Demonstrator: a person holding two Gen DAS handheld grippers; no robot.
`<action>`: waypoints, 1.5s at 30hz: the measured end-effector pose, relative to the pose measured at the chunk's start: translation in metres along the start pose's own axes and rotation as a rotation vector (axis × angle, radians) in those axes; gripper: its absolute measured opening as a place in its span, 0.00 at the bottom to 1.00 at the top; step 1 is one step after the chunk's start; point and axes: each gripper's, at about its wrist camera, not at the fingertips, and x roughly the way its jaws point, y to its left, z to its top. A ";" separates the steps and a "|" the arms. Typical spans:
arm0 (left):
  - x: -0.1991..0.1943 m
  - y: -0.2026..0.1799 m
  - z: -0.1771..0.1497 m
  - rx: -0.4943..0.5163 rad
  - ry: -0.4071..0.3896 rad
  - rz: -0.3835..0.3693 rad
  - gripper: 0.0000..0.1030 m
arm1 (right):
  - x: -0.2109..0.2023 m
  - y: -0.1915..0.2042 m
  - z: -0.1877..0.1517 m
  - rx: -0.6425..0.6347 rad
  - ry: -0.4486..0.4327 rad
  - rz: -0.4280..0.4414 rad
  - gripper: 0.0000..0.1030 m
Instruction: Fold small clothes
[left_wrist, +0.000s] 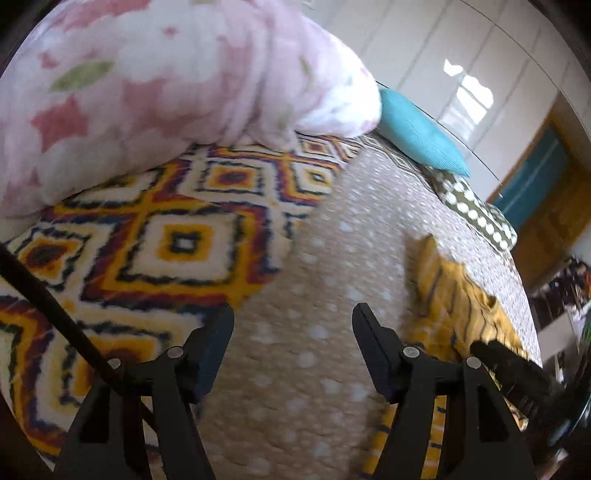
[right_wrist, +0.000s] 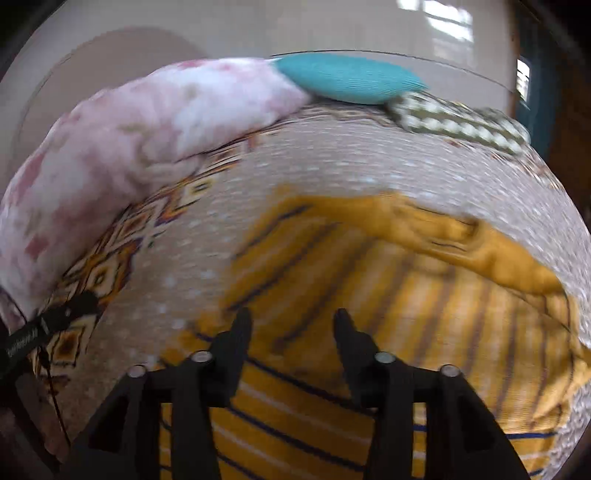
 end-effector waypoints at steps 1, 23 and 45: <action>0.001 0.006 0.001 -0.011 0.005 -0.001 0.64 | 0.002 0.012 -0.004 -0.046 0.001 -0.034 0.52; 0.013 0.023 0.006 -0.062 0.018 -0.012 0.64 | 0.058 0.040 0.024 -0.109 0.042 -0.160 0.24; 0.018 -0.007 -0.002 -0.002 0.036 -0.025 0.68 | -0.041 -0.135 -0.027 0.274 0.012 -0.405 0.30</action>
